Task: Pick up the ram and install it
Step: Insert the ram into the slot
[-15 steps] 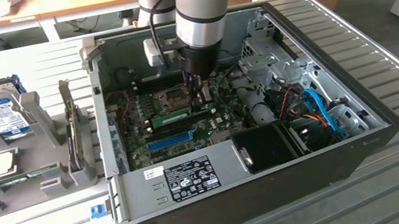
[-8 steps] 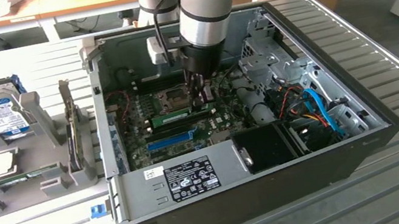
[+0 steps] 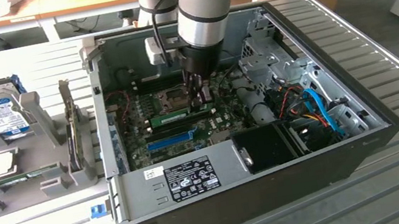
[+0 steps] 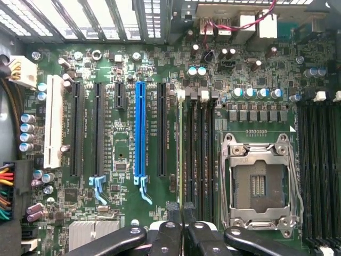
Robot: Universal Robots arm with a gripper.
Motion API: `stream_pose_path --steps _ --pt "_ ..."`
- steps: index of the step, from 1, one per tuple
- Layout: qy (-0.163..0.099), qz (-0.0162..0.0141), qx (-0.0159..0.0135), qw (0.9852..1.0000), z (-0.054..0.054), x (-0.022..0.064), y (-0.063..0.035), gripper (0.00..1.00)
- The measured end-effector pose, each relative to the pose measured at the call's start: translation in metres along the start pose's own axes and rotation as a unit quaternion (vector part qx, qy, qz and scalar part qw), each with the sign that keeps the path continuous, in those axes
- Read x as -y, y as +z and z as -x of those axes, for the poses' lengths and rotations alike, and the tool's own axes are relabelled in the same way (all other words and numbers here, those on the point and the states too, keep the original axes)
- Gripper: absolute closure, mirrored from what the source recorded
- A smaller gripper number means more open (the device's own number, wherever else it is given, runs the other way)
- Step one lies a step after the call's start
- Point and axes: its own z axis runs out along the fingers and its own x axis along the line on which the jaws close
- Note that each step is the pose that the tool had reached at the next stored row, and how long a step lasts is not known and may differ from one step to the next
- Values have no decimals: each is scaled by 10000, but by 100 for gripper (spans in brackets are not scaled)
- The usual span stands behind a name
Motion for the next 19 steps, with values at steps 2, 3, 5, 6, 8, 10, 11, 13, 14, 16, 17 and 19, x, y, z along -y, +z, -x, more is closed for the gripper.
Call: stream_pose_path --steps 2,3,5,6,8,10,11,13,14,16,17,19 --pt "2 0 0 10000 0 -7 0 87" --pt "2 0 0 10000 -1 -7 0 87" --pt "4 0 -1 10000 -1 -7 0 87" --pt "18 0 0 10000 -1 -7 0 87" --pt "36 -1 2 10000 -1 -7 1 87" --pt "42 -1 3 10000 -1 -7 1 87" --pt "42 -1 3 10000 -1 -7 1 87" --pt "42 -1 3 10000 -1 -7 1 87" --pt "42 -1 3 10000 -1 -7 1 87" --pt "47 -1 3 10000 -2 -7 5 87" --pt "52 -1 3 10000 -1 -7 6 87" --pt "56 -2 4 10000 -1 -6 7 87"
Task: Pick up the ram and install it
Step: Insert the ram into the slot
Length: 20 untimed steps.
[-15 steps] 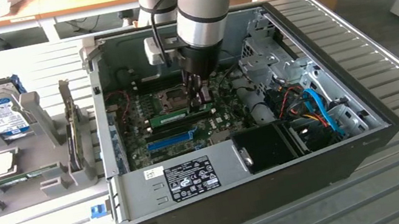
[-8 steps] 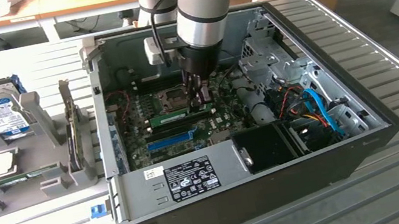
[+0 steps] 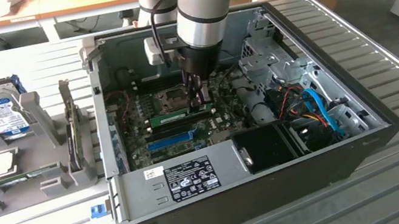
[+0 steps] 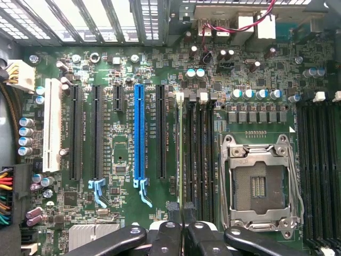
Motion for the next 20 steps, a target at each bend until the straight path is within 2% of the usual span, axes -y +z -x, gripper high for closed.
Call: stream_pose_path --steps 20 --pt "67 -2 6 10000 0 2 20 87"
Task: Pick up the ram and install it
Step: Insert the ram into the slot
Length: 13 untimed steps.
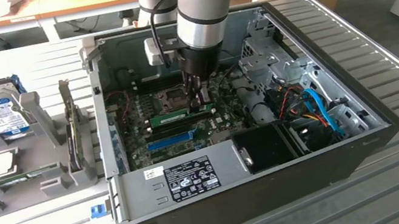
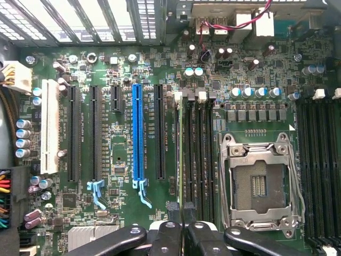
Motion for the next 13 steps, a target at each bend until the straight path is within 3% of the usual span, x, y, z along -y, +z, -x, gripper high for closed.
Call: stream_pose_path --steps 5,13 --pt "-1 1 0 10000 0 2 0 87" --pt "0 36 -2 10000 1 23 -1 87"
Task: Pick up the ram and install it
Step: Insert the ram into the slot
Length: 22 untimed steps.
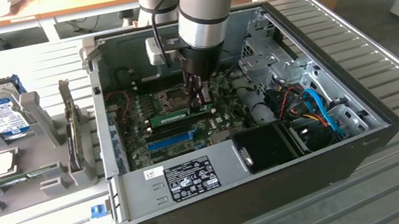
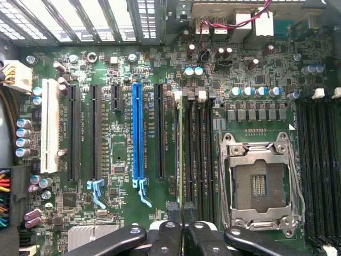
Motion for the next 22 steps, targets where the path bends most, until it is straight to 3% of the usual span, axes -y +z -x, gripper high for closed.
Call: stream_pose_path --steps 5,15,17,22 --pt "1 18 -1 10000 0 10 3 87" --pt "1 21 -6 10000 0 11 5 87" --pt "2 21 -15 10000 1 12 6 87" --pt "8 35 -73 10000 0 11 9 87"
